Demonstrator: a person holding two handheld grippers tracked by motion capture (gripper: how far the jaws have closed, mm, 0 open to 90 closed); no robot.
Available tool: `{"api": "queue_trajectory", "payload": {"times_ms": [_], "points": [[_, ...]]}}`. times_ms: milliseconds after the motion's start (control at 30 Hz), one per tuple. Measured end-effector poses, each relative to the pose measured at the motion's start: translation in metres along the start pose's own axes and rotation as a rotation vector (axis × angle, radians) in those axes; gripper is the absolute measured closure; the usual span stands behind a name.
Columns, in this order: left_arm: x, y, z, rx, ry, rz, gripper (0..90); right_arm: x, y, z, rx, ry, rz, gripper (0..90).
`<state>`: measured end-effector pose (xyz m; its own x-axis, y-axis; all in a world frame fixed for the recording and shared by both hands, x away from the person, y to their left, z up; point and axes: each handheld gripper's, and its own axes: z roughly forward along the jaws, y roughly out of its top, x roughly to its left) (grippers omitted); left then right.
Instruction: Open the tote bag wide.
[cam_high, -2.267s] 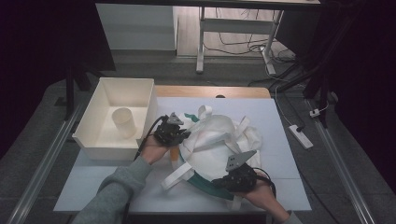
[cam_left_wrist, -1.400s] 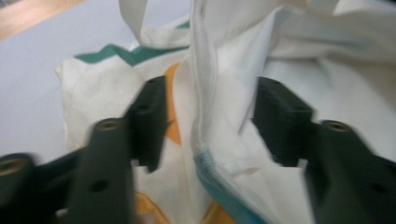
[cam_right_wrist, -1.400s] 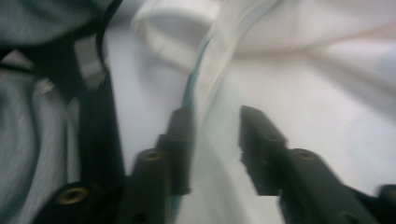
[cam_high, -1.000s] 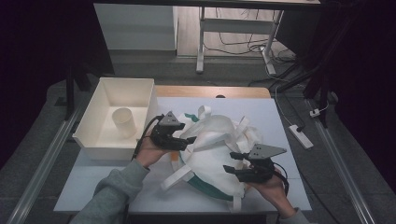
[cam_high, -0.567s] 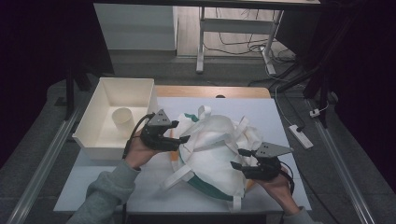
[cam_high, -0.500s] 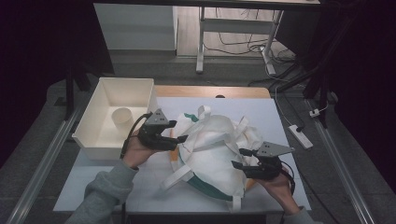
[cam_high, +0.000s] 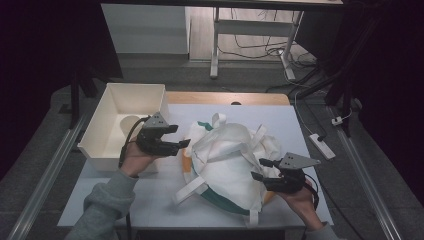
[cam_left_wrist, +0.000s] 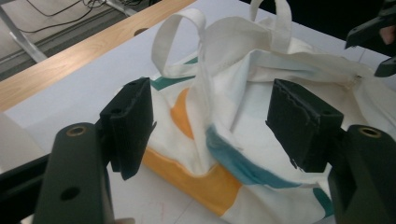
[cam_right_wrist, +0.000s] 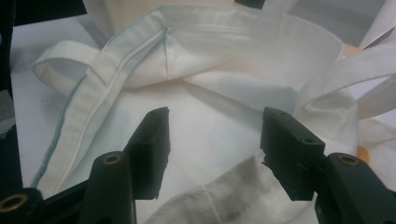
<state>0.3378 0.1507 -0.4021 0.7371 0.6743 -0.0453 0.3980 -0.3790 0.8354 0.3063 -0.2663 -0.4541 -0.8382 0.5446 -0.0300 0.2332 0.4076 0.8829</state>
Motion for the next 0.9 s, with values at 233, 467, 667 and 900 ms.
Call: {"api": "queue_trajectory", "payload": {"times_ms": [233, 467, 667, 900], "points": [[0.012, -0.001, -0.008, -0.004, 0.022, -0.031, 32.5, -0.006, -0.002, -0.010, -0.014, -0.043, 0.018, 43.8], [0.020, -0.001, -0.013, 0.007, 0.053, -0.043, 32.6, -0.015, -0.010, -0.013, -0.027, -0.090, 0.059, 45.0], [0.029, 0.004, -0.018, -0.002, 0.070, -0.062, 32.5, -0.019, -0.012, -0.011, -0.008, -0.089, 0.059, 45.1], [0.040, 0.006, -0.023, 0.008, 0.107, -0.075, 32.6, -0.019, -0.014, -0.009, 0.009, -0.089, 0.059, 45.1]]}}
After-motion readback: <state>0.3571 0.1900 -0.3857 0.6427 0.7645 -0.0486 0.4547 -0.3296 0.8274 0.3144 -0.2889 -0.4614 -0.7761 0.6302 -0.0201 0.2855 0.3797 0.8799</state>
